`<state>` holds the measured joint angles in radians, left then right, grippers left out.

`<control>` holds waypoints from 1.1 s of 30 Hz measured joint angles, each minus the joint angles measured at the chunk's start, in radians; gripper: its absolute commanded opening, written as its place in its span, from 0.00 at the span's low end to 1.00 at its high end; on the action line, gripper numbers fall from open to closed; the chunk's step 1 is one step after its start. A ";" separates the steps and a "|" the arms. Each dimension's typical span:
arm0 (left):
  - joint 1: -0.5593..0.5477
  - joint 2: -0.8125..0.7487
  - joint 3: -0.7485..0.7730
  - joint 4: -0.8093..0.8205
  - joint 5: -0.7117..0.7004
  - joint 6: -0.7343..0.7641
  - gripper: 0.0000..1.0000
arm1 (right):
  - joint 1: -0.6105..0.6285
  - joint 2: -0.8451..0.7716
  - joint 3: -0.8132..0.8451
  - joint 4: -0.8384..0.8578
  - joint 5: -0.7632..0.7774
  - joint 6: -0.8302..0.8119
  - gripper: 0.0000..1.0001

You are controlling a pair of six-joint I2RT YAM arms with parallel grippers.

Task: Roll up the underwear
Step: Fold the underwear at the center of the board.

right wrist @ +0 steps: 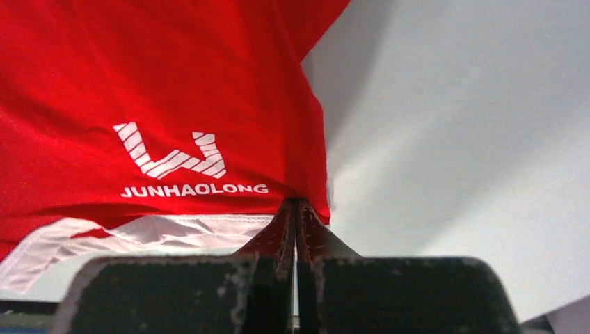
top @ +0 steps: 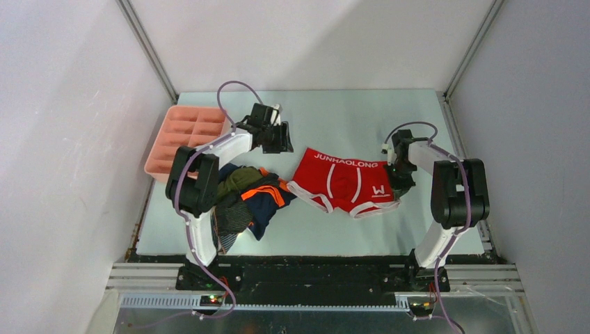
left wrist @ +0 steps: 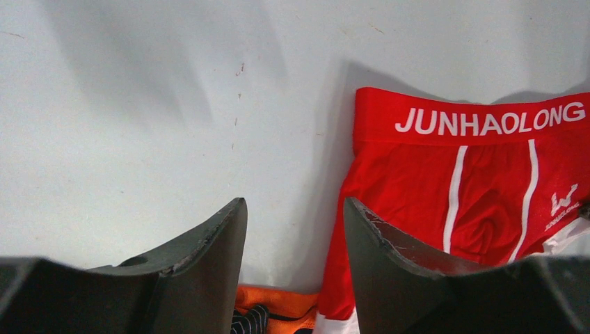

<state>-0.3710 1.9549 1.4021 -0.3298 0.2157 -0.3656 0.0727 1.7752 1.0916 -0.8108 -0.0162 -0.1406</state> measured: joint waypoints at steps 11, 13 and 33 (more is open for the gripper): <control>-0.001 0.062 0.045 0.040 0.068 -0.024 0.63 | -0.057 0.035 0.049 0.151 0.250 -0.134 0.02; -0.002 0.105 0.082 0.060 0.097 -0.038 0.63 | -0.053 0.048 0.076 0.176 0.269 -0.149 0.03; -0.061 0.305 0.183 0.216 0.264 -0.228 0.46 | 0.063 -0.451 0.176 0.205 -0.097 -0.036 0.63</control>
<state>-0.4320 2.2601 1.5856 -0.1139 0.4793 -0.5938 0.1352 1.3247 1.2675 -0.6060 -0.1131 -0.1764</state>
